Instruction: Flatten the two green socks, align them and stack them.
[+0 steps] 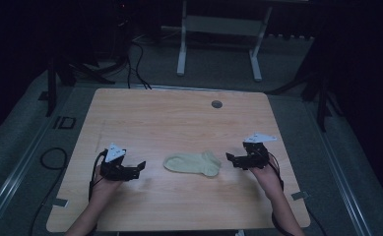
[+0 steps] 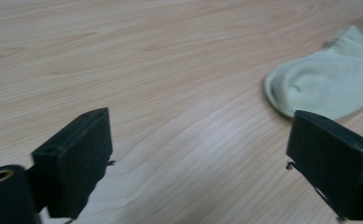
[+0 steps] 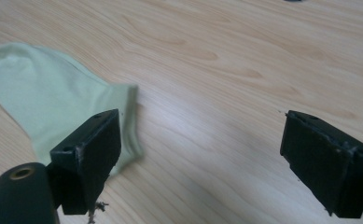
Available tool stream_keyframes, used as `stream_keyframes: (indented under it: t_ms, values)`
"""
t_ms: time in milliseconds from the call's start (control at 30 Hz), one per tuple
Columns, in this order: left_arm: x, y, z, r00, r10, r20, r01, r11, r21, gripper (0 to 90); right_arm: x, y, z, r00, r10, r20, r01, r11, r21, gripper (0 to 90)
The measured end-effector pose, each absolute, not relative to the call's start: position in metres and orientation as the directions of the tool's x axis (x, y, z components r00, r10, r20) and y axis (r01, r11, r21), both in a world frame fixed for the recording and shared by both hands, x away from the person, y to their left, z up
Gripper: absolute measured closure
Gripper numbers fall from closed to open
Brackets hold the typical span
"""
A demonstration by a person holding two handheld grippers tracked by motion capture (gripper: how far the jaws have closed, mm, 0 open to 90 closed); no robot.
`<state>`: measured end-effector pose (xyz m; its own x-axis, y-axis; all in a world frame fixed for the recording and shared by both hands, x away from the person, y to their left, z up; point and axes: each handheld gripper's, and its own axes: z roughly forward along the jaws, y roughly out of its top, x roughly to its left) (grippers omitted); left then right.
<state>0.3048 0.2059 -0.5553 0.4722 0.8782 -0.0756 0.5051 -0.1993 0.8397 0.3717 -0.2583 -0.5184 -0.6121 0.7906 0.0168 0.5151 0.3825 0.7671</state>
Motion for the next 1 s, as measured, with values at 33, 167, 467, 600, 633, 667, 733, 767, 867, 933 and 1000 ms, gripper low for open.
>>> stream_keyframes:
  t_ms: [33,167,467,600,633,667,733,767,867,933,1000]
  values:
    - [0.304,0.208,-0.555,0.460,0.885,-0.069,0.513,-0.202,0.834,4.8,0.371,-0.261,-0.519,-0.607,0.794,0.019,0.520,0.380,0.765,12.3]
    - [0.300,0.215,-0.555,0.436,0.897,-0.069,0.528,-0.193,0.827,2.3,0.368,-0.274,-0.522,-0.592,0.806,0.029,0.538,0.368,0.759,12.5]
    - [0.288,0.226,-0.558,0.427,0.902,-0.061,0.535,-0.197,0.822,2.3,0.352,-0.300,-0.530,-0.557,0.829,0.045,0.569,0.342,0.747,12.6]
    - [0.284,0.235,-0.562,0.414,0.908,-0.067,0.547,-0.189,0.815,2.3,0.344,-0.313,-0.536,-0.527,0.849,0.048,0.592,0.325,0.738,13.0]
    - [0.283,0.236,-0.563,0.409,0.910,-0.064,0.553,-0.191,0.811,2.3,0.342,-0.317,-0.538,-0.519,0.853,0.050,0.598,0.320,0.735,13.0]
    - [0.282,0.238,-0.564,0.405,0.912,-0.060,0.554,-0.193,0.810,2.3,0.341,-0.319,-0.539,-0.513,0.856,0.053,0.602,0.315,0.734,13.0]
    - [0.279,0.241,-0.564,0.403,0.913,-0.062,0.549,-0.187,0.814,2.3,0.336,-0.326,-0.542,-0.502,0.863,0.060,0.614,0.307,0.727,13.0]
    - [0.276,0.243,-0.564,0.404,0.912,-0.069,0.545,-0.179,0.819,2.3,0.334,-0.328,-0.542,-0.498,0.865,0.058,0.618,0.307,0.724,13.0]
    - [0.270,0.246,-0.562,0.401,0.913,-0.080,0.536,-0.162,0.829,2.3,0.327,-0.336,-0.543,-0.481,0.875,0.051,0.620,0.299,0.725,13.0]
    - [0.266,0.250,-0.562,0.392,0.916,-0.089,0.536,-0.149,0.831,2.3,0.323,-0.340,-0.543,-0.465,0.884,0.051,0.621,0.284,0.731,13.0]
    - [0.264,0.253,-0.563,0.379,0.920,-0.099,0.545,-0.135,0.827,2.3,0.319,-0.345,-0.543,-0.451,0.891,0.058,0.626,0.269,0.732,13.0]
